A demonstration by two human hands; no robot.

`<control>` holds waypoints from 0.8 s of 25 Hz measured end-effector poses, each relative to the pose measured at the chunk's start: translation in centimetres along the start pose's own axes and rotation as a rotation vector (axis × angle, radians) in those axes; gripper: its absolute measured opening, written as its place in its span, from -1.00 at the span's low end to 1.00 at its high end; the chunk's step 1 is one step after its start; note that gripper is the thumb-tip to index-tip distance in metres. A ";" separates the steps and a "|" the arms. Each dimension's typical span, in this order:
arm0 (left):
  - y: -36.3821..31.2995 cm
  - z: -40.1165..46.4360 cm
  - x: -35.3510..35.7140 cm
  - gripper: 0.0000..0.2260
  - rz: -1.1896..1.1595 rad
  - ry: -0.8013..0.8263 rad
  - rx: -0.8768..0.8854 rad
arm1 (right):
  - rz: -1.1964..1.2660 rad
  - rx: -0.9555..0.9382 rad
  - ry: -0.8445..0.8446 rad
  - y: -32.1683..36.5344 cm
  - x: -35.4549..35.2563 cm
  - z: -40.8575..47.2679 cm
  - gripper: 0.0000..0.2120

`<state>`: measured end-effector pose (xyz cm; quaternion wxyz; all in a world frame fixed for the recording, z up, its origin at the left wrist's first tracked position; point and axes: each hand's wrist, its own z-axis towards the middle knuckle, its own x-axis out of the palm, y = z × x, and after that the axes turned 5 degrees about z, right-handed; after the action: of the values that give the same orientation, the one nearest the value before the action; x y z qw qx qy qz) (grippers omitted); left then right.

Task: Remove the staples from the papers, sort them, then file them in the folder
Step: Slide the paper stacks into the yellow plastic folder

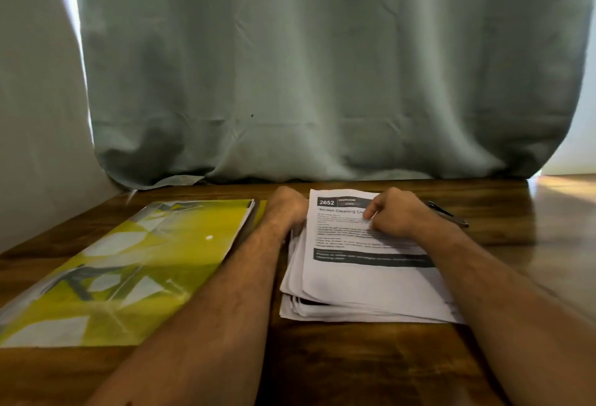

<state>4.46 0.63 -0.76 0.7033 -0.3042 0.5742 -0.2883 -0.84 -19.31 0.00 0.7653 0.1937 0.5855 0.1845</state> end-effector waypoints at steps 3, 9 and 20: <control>0.5 0.9 0.9 -0.84 -0.020 -0.042 -0.029 | -0.044 -0.019 0.039 0.1 0.4 0.7 -0.86; 0.3 1.0 1.2 -0.87 -0.088 -0.063 -0.061 | -0.051 -0.044 0.055 -0.1 0.3 0.5 -0.84; -0.1 1.0 0.1 -0.76 -0.281 0.134 -0.139 | -0.044 -0.027 0.086 0.2 0.0 0.6 -0.84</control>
<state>5.43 0.53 -0.60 0.5935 -0.4096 0.5902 -0.3629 -0.29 -19.18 0.24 0.7458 0.1623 0.6194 0.1838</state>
